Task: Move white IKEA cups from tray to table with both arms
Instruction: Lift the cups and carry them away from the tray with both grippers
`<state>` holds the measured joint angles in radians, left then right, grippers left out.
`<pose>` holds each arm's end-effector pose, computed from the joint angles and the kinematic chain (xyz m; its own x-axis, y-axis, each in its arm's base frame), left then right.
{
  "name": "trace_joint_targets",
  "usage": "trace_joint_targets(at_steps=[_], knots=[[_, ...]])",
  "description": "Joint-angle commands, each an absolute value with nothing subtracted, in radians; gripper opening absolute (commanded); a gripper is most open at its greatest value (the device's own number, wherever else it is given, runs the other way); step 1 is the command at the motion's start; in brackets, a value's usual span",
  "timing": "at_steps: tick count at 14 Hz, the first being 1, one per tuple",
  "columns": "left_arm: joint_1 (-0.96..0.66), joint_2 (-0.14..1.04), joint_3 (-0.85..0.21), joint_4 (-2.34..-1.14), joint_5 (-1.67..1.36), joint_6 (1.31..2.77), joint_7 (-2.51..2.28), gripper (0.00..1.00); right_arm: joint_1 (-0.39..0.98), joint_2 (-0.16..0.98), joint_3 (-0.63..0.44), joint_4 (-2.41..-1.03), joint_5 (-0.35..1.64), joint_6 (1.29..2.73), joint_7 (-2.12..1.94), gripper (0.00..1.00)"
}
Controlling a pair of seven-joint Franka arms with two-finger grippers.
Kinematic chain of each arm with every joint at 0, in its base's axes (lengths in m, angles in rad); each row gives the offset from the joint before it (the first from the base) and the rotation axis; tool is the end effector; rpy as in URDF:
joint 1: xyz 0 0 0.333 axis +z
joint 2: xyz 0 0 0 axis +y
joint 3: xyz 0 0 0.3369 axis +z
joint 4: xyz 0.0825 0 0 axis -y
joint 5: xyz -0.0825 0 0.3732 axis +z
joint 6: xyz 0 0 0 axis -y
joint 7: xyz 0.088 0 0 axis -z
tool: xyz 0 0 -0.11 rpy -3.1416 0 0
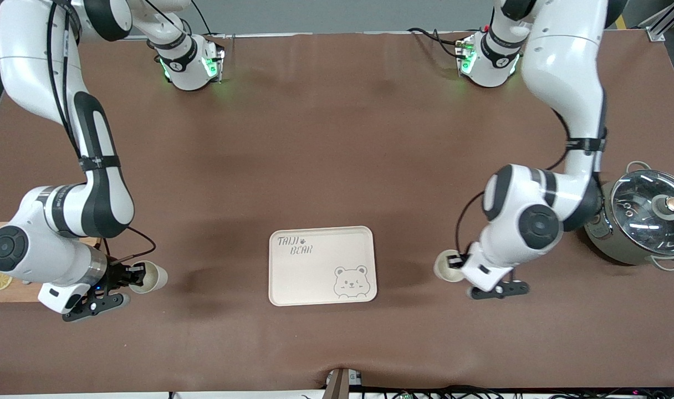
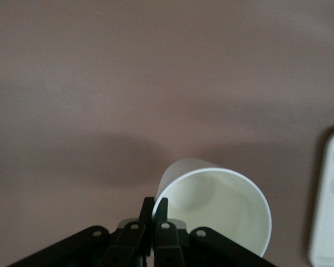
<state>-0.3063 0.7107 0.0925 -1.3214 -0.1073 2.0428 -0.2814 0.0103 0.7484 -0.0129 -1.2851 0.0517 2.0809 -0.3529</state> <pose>0.7205 -0.1798 0.3347 0.9957 0.0930 0.0029 0.0928 -0.9950 0.0382 0.7536 0.0033 0.3253 0.9447 0.3228 0.0571 0.3243 -0.9458 -0.0189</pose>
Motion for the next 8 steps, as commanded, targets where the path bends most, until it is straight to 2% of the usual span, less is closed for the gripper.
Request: trace_joint_targets(at_steps=[1, 8], knots=[[-0.227, 0.699, 0.084, -1.336, -0.118, 2.022, -0.177, 0.00, -0.020, 0.776, 0.002, -1.287, 0.064, 2.132, -0.419, 0.00], [-0.055, 0.762, 0.086, -1.338, -0.112, 2.034, 0.032, 0.00, -0.040, 0.859, 0.002, -1.302, 0.135, 2.267, -0.500, 0.00]])
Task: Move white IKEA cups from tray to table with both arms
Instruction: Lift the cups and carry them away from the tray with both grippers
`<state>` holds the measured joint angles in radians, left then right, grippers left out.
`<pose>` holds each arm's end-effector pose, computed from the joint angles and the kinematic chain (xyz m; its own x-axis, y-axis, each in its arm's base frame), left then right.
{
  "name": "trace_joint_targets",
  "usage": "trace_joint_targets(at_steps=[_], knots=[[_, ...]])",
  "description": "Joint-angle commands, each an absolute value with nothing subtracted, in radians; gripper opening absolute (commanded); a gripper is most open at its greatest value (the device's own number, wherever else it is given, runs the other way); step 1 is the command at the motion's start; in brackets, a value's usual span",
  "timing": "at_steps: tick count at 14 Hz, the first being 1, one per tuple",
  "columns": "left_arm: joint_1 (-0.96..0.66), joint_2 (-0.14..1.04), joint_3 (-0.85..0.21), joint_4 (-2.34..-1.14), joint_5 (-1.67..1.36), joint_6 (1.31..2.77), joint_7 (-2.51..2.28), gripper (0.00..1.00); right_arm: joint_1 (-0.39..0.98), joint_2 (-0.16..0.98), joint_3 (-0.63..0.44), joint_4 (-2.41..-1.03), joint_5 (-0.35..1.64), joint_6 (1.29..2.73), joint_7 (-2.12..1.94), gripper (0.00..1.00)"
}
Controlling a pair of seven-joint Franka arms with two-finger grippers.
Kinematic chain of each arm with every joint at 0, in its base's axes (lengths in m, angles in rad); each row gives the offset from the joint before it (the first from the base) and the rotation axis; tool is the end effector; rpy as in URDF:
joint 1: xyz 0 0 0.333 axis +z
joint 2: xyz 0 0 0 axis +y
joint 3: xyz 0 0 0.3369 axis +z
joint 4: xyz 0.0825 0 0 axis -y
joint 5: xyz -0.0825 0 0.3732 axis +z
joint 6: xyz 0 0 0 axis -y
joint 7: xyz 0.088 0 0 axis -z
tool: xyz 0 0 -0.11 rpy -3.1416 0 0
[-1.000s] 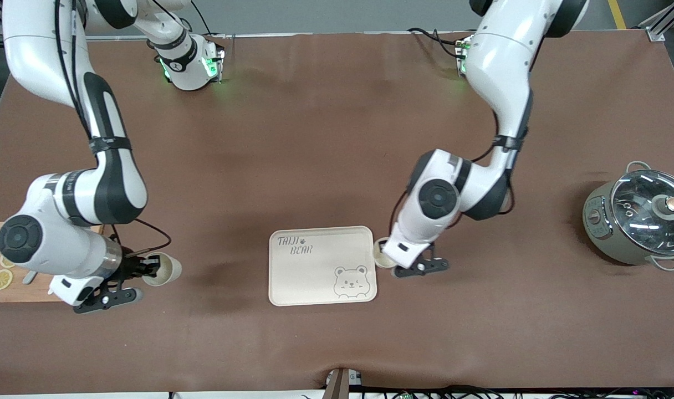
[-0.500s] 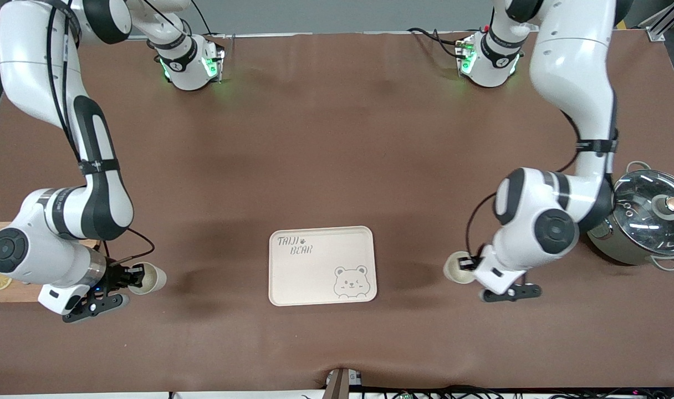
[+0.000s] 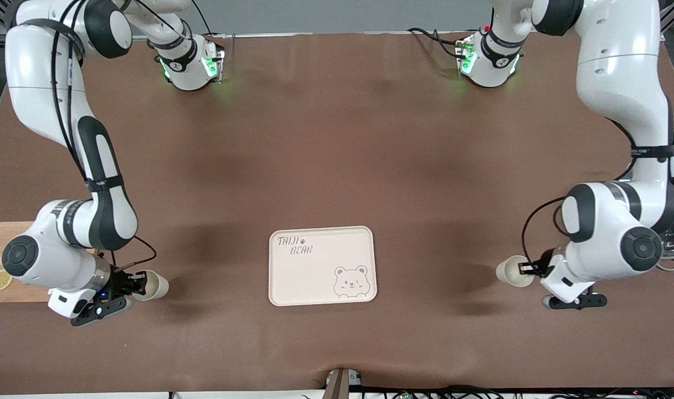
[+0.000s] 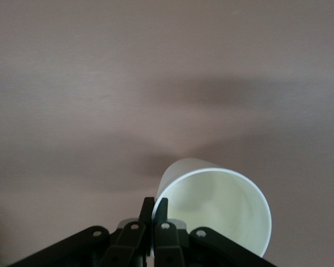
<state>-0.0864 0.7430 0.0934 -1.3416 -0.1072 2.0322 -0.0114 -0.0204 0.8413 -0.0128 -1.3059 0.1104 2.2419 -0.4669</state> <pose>0.7364 -0.0172 0.3008 0.9978 0.0447 -0.0497 0.0463 -0.9985 0.0298 0.7619 -0.0193 0.2608 0.9250 0.3608 0.1195 0.3668 -0.9297 -0.0326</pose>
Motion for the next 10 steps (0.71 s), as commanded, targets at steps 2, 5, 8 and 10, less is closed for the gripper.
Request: trace_joint_targets(at_steps=[2, 5, 8, 10], knots=[[-0.029, 0.779, 0.086, -1.338, -0.110, 2.042, 0.043, 0.00, -0.040, 0.874, 0.002, -1.302, 0.135, 2.290, -0.500, 0.00], [0.005, 0.810, 0.086, -1.338, -0.109, 2.071, 0.081, 0.00, -0.040, 0.884, 0.002, -1.302, 0.135, 2.296, -0.500, 0.00], [0.011, 0.834, 0.086, -1.338, -0.106, 2.106, 0.089, 0.00, -0.038, 0.885, 0.002, -1.302, 0.135, 2.306, -0.500, 0.00], [0.009, 0.842, 0.086, -1.338, -0.106, 2.111, 0.086, 0.00, -0.038, 0.885, 0.002, -1.302, 0.133, 2.306, -0.500, 0.00]])
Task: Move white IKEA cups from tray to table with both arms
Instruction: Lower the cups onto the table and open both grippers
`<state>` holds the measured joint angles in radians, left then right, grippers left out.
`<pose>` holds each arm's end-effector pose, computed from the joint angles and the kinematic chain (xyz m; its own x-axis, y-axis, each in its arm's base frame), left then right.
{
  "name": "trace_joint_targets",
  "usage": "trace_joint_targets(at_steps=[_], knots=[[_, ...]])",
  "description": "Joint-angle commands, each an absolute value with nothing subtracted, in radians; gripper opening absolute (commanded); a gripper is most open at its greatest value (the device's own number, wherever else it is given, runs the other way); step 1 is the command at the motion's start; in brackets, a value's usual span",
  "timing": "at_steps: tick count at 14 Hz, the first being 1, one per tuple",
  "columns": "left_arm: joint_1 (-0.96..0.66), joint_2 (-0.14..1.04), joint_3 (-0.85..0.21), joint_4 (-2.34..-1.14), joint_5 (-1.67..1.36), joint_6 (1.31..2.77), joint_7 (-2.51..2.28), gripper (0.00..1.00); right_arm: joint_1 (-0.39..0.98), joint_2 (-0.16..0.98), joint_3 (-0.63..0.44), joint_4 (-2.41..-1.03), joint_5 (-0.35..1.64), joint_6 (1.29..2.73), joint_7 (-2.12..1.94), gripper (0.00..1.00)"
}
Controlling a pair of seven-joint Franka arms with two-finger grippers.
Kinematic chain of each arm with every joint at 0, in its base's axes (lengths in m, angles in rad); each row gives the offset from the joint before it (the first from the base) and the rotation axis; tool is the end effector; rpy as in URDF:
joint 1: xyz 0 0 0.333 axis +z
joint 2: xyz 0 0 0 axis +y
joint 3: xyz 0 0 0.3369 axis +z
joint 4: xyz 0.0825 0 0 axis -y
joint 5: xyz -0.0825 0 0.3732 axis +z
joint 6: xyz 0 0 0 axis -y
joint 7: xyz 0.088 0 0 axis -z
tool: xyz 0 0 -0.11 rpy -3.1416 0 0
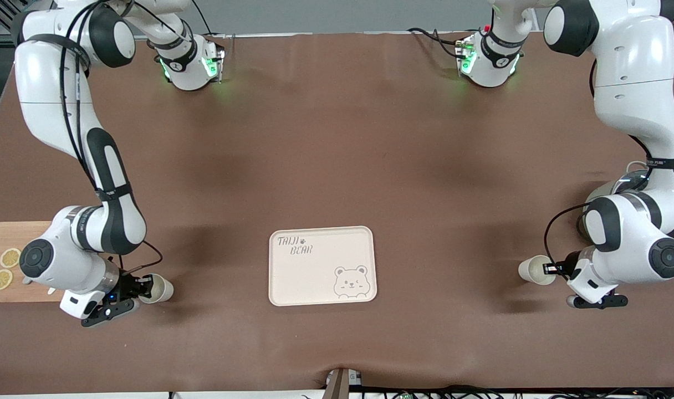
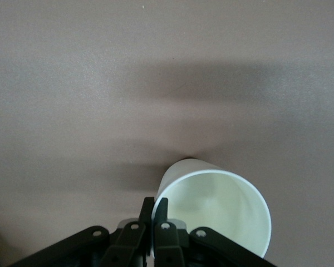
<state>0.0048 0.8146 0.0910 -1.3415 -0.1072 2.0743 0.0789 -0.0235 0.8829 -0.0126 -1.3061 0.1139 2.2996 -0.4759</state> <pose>0.7358 0.0492 0.2515 0.9961 0.0452 -0.0763 0.0476 -0.9984 0.0295 0.7640 -0.0224 0.2346 0.9232 0.3603 0.1337 0.3665 -0.9301 -0.0244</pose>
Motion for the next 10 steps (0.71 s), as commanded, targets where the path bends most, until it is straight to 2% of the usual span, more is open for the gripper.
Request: trace_joint_targets(at_steps=[1, 3, 4, 5, 10], knots=[[0.008, 0.842, 0.087, -1.338, -0.106, 2.111, 0.080, 0.00, -0.037, 0.885, 0.002, -1.302, 0.135, 2.306, -0.497, 0.12], [-0.002, 0.842, 0.090, -1.335, -0.104, 2.111, 0.074, 0.13, -0.034, 0.885, 0.002, -1.302, 0.137, 2.306, -0.489, 1.00], [-0.003, 0.842, 0.092, -1.335, -0.097, 2.112, 0.080, 0.67, -0.038, 0.885, 0.002, -1.302, 0.137, 2.306, -0.489, 1.00], [0.000, 0.839, 0.089, -1.335, -0.080, 2.112, 0.087, 1.00, -0.038, 0.885, 0.002, -1.302, 0.137, 2.304, -0.489, 1.00], [-0.023, 0.822, 0.094, -1.318, -0.069, 2.114, 0.075, 1.00, -0.041, 0.873, 0.003, -1.293, 0.137, 2.290, -0.489, 1.00]])
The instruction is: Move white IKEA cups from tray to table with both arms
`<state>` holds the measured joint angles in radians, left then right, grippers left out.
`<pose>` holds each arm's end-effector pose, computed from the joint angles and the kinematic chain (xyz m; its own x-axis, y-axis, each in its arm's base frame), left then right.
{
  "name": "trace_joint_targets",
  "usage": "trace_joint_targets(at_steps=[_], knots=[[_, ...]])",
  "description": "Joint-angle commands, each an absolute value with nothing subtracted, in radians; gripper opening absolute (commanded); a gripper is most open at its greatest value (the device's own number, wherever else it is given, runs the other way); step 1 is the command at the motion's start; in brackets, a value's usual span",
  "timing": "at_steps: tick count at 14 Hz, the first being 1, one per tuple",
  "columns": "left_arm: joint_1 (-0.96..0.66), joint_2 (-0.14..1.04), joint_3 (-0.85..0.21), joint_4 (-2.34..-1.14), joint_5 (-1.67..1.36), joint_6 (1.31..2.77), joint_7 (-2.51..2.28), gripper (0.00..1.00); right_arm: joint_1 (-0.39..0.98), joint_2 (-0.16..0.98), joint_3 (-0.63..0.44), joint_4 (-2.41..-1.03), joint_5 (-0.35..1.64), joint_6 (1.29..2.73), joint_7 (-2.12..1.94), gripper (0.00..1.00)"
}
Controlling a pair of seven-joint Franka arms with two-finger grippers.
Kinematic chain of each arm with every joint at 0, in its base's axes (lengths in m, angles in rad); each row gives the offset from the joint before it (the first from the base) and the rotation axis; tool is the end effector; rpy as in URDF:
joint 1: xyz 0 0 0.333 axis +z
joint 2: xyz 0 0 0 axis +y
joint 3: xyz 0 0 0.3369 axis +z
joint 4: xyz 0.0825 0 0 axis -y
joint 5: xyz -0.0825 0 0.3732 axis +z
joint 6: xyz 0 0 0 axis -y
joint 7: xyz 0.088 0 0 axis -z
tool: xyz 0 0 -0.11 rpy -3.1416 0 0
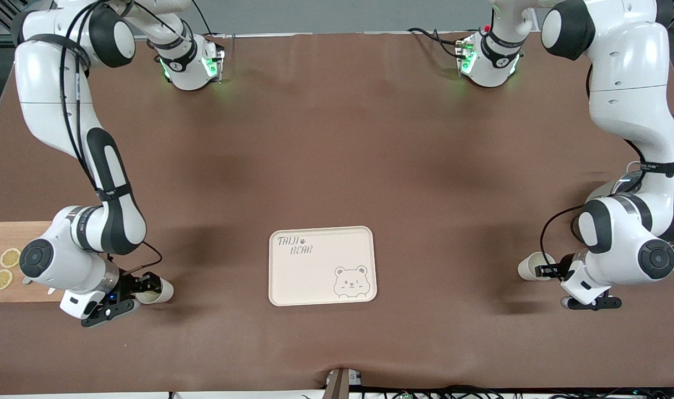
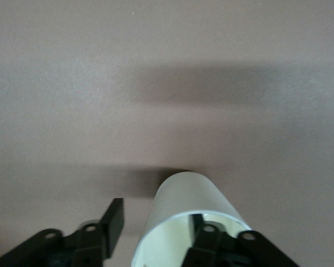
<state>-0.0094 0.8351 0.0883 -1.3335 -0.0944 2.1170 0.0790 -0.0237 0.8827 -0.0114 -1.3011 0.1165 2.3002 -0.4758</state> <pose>0.7416 0.0384 0.2432 0.9986 0.0231 -0.0471 0.0239 -0.9996 0.0165 0.7653 -0.0218 0.2371 0.9228 0.3590 0.1401 0.3657 -0.9304 -0.0249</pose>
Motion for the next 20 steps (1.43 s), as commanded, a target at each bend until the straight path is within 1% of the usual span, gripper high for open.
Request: trace_joint_targets(at_steps=[1, 3, 6, 8, 11, 15, 17, 20], knots=[[-0.025, 0.818, 0.094, -1.307, -0.068, 2.114, 0.080, 1.00, -0.043, 0.865, 0.003, -1.292, 0.137, 2.289, -0.488, 1.00], [-0.029, 0.793, 0.095, -1.305, -0.066, 2.114, 0.090, 1.00, -0.040, 0.851, 0.006, -1.287, 0.135, 2.254, -0.486, 1.00], [-0.031, 0.730, 0.095, -1.305, -0.066, 2.111, 0.086, 1.00, -0.034, 0.818, 0.008, -1.241, 0.130, 2.107, -0.450, 1.00], [-0.031, 0.677, 0.094, -1.307, -0.066, 2.102, 0.083, 1.00, -0.031, 0.770, 0.002, -1.217, 0.126, 1.995, -0.417, 1.00], [-0.037, 0.602, 0.086, -1.315, -0.069, 2.071, 0.063, 1.00, -0.028, 0.652, -0.002, -1.193, 0.123, 1.821, -0.345, 1.00], [-0.067, 0.480, 0.083, -1.308, -0.064, 1.837, -0.046, 1.00, -0.025, 0.425, -0.002, -1.195, 0.117, 1.571, -0.229, 1.00], [-0.077, 0.430, 0.083, -1.307, -0.066, 1.758, -0.057, 1.00, -0.028, 0.332, -0.005, -1.200, 0.110, 1.453, -0.183, 1.00], [-0.077, 0.345, 0.080, -1.307, -0.067, 1.660, -0.057, 1.00, -0.040, 0.218, -0.006, -1.219, 0.060, 1.340, -0.137, 1.00]])
